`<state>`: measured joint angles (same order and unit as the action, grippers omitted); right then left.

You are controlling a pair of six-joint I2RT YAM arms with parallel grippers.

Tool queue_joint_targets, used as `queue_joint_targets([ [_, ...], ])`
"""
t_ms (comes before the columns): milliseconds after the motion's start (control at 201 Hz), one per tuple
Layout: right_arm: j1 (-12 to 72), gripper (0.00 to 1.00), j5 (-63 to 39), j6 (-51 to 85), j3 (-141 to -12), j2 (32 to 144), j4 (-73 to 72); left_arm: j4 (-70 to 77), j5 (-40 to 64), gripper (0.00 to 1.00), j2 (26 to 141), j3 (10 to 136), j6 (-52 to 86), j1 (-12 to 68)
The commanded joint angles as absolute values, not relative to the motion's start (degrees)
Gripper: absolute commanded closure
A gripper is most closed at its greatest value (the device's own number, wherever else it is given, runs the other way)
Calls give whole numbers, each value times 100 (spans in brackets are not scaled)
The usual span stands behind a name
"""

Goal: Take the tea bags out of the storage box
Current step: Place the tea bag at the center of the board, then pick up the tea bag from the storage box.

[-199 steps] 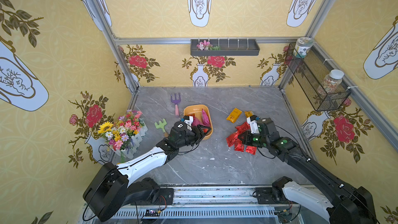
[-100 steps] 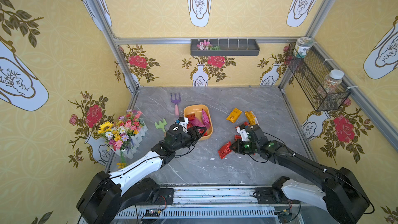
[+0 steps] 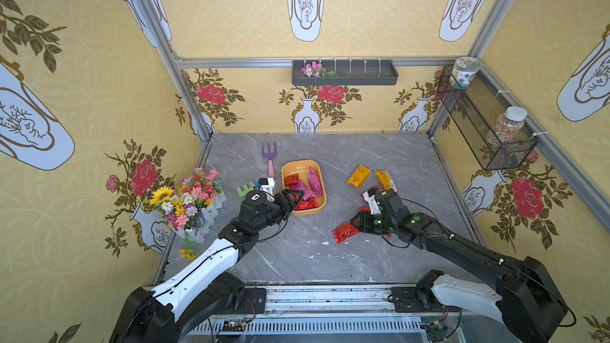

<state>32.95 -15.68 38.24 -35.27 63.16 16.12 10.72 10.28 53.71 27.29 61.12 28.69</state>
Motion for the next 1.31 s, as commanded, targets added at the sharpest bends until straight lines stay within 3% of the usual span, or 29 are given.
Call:
queue_joint_targets([
  [0,3312,54,-1127,3567,-3808,6117,2118,775,1100,34,5194,2698,5930,2708],
  [204,3356,53,-774,3209,-4569,6354,2549,309,1064,33,4925,2733,5743,2373],
  [637,4121,68,-608,3378,-6810,8888,2229,-238,896,33,4418,2418,5730,2241],
  [916,4566,57,-512,3937,-8255,10485,1941,-463,896,32,4127,2146,5752,2052],
  [1305,4560,50,-633,4365,-9600,12012,1738,-588,1004,32,3842,1962,5776,1907],
])
